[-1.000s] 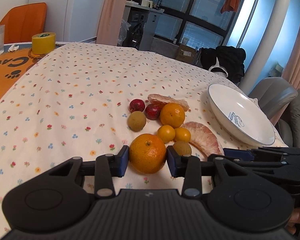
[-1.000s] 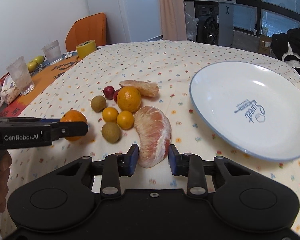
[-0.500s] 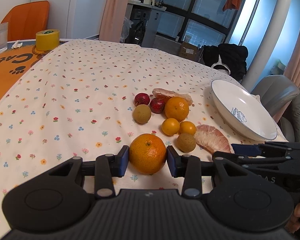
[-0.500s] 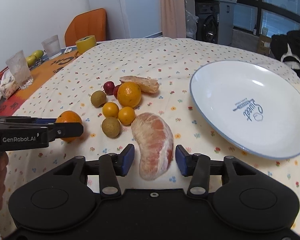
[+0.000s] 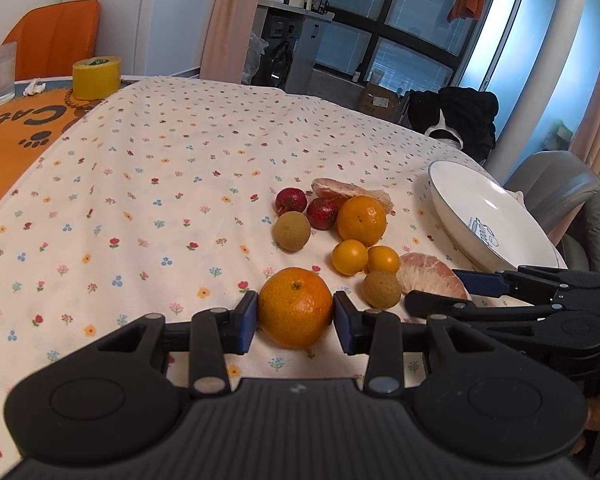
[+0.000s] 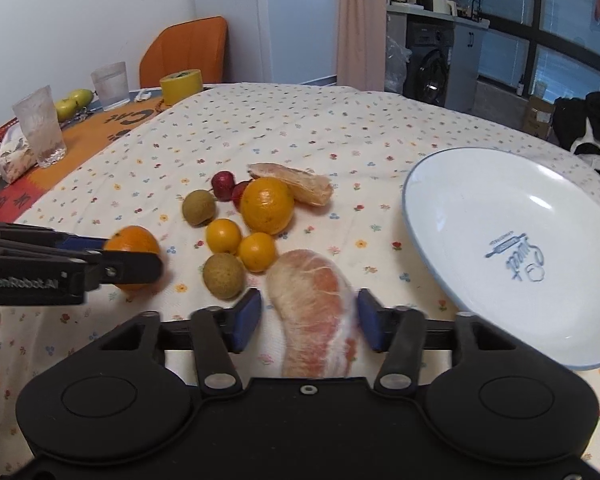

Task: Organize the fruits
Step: 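Close the right gripper on the pomelo segment while the left gripper grasps the large orange, then carry the pomelo segment and orange onto the white plate with both grippers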

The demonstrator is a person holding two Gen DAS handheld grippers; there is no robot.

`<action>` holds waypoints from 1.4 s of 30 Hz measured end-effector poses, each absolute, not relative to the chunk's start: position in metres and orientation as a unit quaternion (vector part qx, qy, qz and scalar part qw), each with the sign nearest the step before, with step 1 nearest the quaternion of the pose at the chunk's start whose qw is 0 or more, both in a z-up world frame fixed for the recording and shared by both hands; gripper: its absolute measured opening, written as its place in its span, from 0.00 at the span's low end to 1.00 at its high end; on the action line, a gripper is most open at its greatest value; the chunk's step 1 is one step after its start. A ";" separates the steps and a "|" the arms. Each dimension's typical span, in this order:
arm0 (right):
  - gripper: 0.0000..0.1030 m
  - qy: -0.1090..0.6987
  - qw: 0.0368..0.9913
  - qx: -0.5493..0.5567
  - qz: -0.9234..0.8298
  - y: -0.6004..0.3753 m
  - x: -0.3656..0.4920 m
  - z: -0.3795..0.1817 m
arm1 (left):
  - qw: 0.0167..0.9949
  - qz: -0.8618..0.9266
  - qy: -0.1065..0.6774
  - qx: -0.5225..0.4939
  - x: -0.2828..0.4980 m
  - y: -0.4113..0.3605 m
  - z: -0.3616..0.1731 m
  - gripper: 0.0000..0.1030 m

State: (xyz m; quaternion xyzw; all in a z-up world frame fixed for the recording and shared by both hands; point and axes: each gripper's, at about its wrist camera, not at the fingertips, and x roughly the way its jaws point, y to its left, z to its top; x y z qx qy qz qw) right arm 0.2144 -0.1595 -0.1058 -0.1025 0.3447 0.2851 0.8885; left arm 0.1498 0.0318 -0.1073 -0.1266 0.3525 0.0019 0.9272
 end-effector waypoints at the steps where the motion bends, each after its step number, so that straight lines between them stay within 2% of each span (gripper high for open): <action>1: 0.42 0.345 0.887 -0.102 0.289 -0.160 0.215 -0.106 | 0.928 0.002 0.351 -0.126 0.149 0.032 -0.106 0.37; 7: 0.37 0.348 0.884 -0.083 0.301 -0.170 0.214 -0.102 | 0.931 0.006 0.342 -0.124 0.147 0.031 -0.098 0.37; 25: 0.37 0.297 0.906 -0.041 0.299 -0.205 0.202 -0.064 | 0.946 -0.016 0.308 -0.097 0.145 -0.005 -0.064 0.37; 42: 0.37 0.282 0.925 -0.010 0.254 -0.260 0.217 -0.059 | 0.949 -0.049 0.302 -0.074 0.168 -0.047 -0.052 0.37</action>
